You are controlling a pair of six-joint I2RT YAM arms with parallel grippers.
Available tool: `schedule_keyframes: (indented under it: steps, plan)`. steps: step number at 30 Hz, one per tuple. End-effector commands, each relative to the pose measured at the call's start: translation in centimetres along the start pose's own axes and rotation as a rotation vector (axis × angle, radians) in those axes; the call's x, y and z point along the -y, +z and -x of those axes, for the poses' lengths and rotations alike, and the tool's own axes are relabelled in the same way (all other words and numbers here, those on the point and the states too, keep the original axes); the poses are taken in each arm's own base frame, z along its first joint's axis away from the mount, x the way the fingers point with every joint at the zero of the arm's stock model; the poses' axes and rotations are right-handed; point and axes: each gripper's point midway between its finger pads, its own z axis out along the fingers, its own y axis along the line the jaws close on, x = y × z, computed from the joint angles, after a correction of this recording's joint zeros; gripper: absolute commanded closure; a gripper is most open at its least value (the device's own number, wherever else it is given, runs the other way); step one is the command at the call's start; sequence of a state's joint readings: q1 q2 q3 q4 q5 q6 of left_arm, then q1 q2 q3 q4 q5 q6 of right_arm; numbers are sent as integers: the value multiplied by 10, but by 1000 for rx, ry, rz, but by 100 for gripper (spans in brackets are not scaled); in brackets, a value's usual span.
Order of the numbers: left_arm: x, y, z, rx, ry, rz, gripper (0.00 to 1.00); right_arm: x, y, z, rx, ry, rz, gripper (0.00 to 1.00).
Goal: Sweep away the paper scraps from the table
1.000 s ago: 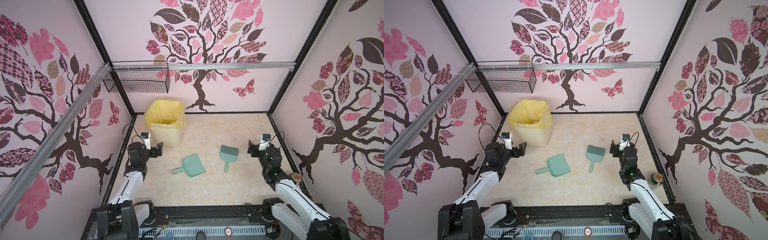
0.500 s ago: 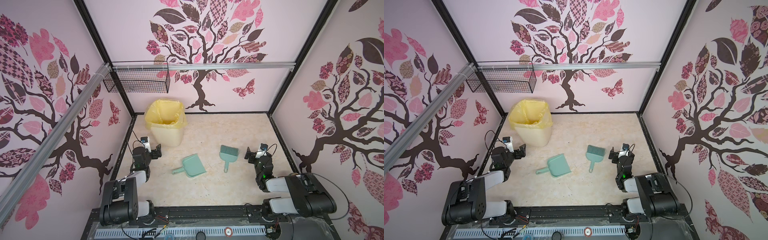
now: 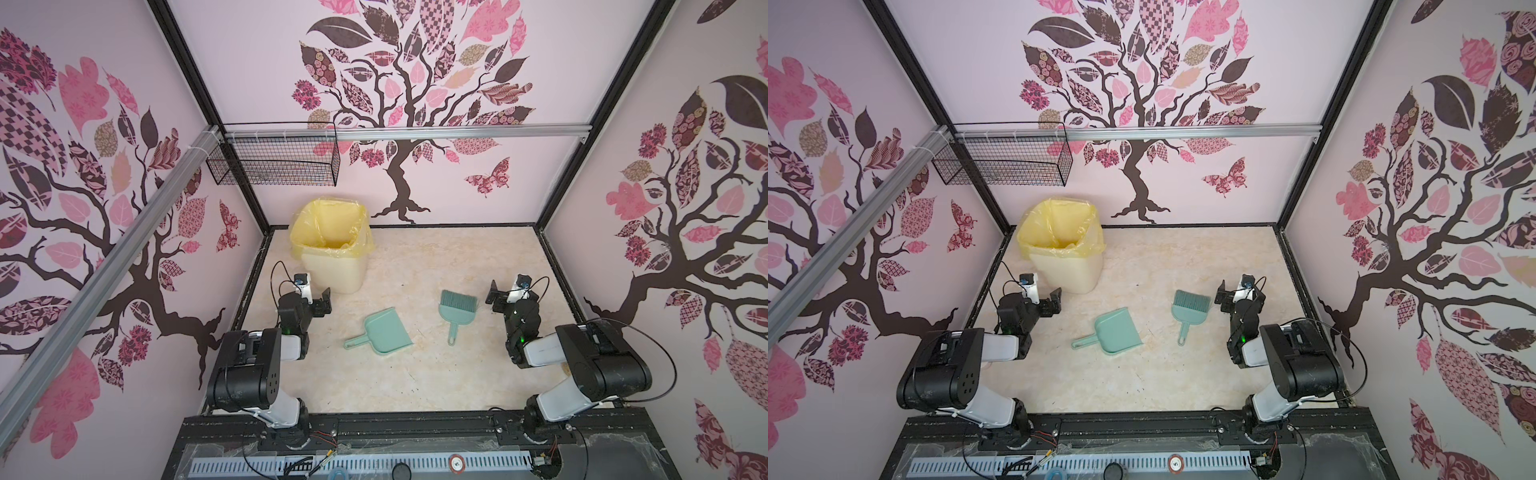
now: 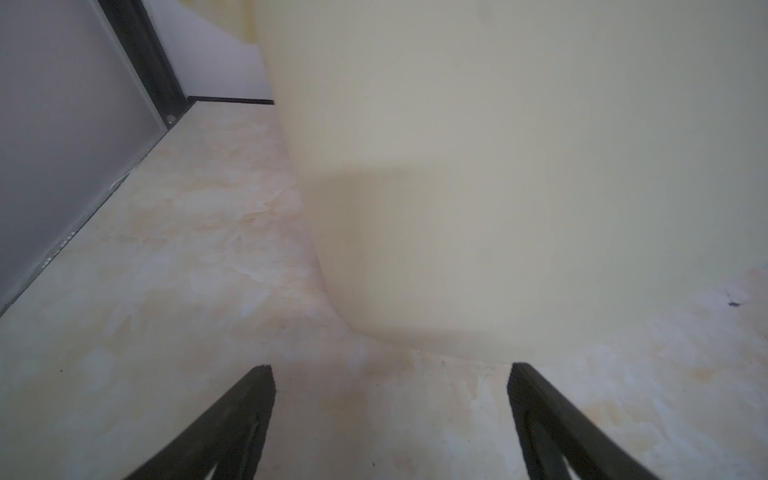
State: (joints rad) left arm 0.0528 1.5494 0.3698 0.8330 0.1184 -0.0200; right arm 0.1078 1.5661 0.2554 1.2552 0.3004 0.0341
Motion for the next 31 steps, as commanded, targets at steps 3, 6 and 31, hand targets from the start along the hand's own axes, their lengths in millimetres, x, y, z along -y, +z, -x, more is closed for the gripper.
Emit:
schedule_keyframes:
  steps: [3, 6, 31]
  plan:
    - [-5, 1, 12, 47, 28, 28, 3, 5, 2, -7, -28, -1, -26, 0]
    - [-5, 1, 13, 48, 28, 28, 3, 5, 2, -7, -28, -1, -25, 0]
    - [-5, 1, 12, 44, 29, 28, 3, 8, 3, -7, -27, 5, -43, 1]
